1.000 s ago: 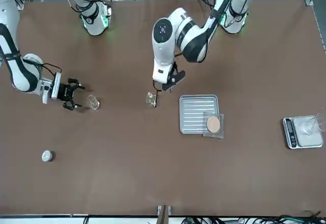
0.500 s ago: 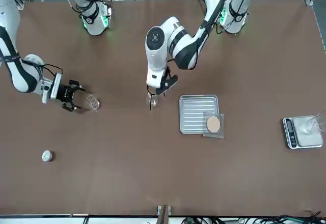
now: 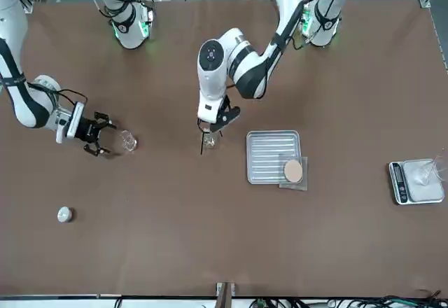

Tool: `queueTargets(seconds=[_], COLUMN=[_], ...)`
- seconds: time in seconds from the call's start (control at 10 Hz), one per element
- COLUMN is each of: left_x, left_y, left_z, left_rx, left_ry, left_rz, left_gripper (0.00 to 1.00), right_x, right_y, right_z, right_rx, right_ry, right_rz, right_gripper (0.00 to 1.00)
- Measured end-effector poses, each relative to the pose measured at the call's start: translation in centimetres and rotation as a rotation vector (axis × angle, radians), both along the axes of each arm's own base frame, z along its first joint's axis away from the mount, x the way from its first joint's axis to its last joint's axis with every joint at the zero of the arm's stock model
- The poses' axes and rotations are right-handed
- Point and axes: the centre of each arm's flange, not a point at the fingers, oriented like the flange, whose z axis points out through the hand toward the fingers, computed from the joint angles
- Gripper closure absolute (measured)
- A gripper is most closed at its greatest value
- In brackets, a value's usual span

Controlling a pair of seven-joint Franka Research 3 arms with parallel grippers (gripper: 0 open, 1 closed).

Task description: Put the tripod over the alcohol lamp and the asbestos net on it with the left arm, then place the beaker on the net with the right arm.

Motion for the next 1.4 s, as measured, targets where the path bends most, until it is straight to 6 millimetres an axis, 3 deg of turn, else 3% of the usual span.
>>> queueTargets(seconds=[0.4,1.4], left_x=[-0.1,-0.3], left_y=[-0.6,-0.7], left_z=[-1.9,-3.9], left_rx=[-0.005,-0.002], left_ry=[0.002,0.042], left_rz=[0.022,0.053], left_gripper=[0.92,0.92], right_x=[0.2,0.1], right_y=[0.7,2.1], right_z=[-1.1,-2.0], right_rx=[-0.002,0.014], right_ry=[-0.006,-0.027], right_rz=[0.007,0.038], right_gripper=[0.0,0.0])
